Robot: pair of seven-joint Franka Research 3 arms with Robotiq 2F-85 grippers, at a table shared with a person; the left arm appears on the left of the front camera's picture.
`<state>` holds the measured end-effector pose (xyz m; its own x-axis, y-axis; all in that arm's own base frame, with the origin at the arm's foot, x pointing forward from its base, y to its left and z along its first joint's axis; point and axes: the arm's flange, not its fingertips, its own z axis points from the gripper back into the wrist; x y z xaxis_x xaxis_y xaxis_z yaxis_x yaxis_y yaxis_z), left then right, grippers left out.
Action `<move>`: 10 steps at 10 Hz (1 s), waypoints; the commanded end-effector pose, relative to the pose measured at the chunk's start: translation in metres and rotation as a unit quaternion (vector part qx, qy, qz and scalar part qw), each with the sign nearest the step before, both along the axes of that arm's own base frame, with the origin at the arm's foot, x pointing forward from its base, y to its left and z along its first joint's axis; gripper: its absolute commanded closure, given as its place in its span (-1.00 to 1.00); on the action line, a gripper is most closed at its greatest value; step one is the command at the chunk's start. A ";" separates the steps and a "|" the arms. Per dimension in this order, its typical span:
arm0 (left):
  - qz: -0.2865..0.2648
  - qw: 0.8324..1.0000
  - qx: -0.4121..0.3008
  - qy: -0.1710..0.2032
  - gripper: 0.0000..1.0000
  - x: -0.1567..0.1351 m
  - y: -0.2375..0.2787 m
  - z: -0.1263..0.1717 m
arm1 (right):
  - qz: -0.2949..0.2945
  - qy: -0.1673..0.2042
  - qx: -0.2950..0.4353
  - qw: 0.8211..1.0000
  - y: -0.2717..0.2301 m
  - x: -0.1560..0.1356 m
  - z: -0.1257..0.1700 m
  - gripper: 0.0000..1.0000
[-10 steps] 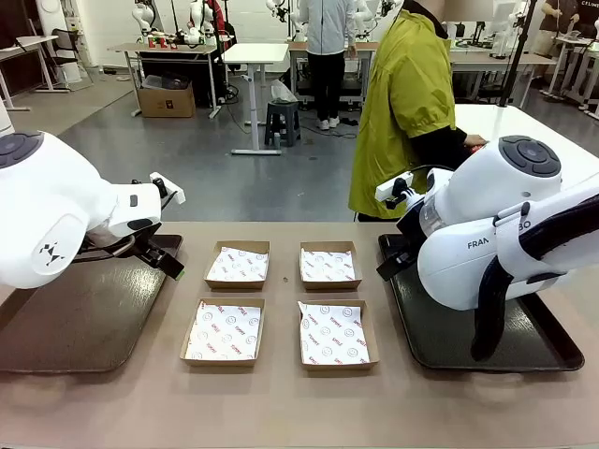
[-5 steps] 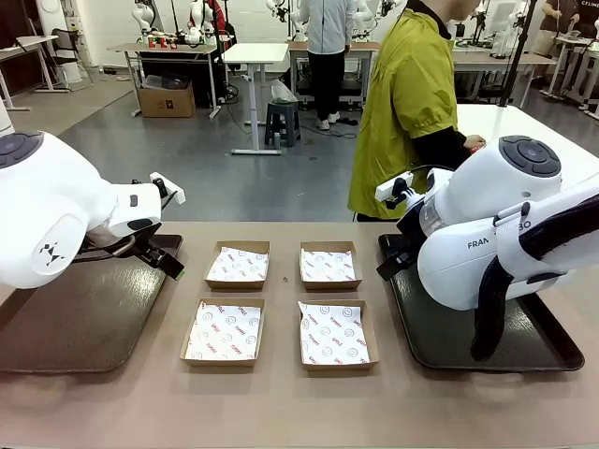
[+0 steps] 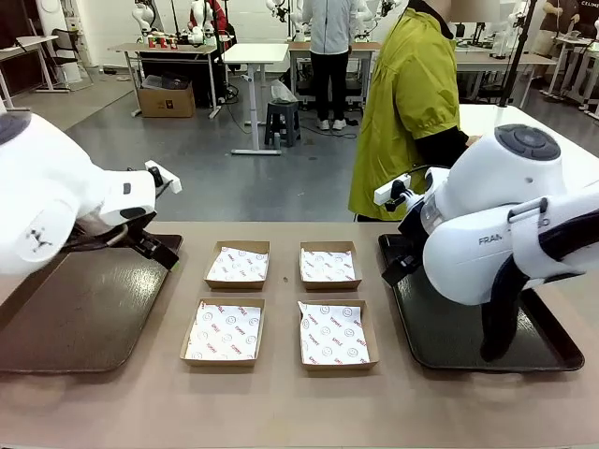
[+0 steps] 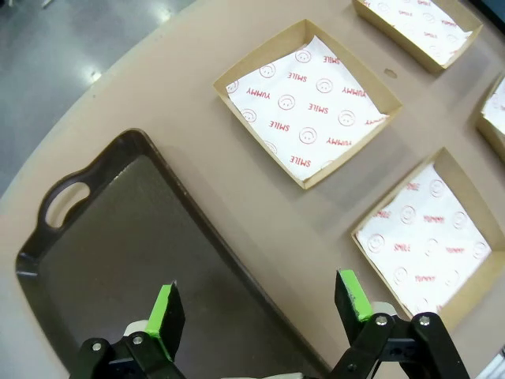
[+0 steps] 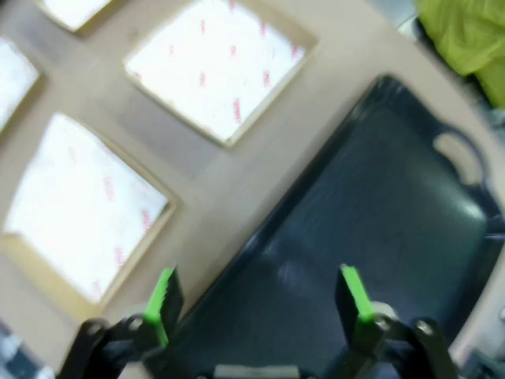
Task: Individually package the donuts and arrange them on the tray.
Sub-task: Pick up one Paper togo box.
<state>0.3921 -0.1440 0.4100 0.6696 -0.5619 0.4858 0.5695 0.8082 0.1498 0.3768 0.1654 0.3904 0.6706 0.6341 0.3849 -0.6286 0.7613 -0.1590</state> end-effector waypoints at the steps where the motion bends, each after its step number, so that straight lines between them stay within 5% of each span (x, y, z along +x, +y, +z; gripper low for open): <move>1: -0.030 0.999 -0.004 0.026 -1.00 -0.130 0.062 -0.014 | 0.002 0.032 -0.038 0.999 -0.054 -0.127 -0.007 -1.00; 3: -0.063 0.996 0.026 0.052 -1.00 -0.168 0.067 -0.012 | 0.003 0.030 -0.067 0.997 -0.069 -0.172 -0.003 -1.00; 5: -0.062 0.996 0.035 0.049 -1.00 -0.183 0.068 -0.010 | 0.002 0.024 -0.072 0.997 -0.079 -0.180 -0.009 -1.00; 6: -0.026 0.999 0.030 0.023 -1.00 -0.172 0.066 -0.012 | -0.016 0.009 -0.091 0.996 -0.082 -0.161 -0.014 -1.00; 7: -0.059 0.995 0.035 0.067 -1.00 -0.063 0.027 0.076 | 0.001 0.046 -0.061 0.997 -0.021 -0.071 0.084 -1.00; 10: -0.059 0.995 0.035 0.067 -1.00 -0.063 0.027 0.076 | 0.001 0.046 -0.061 0.997 -0.021 -0.071 0.084 -1.00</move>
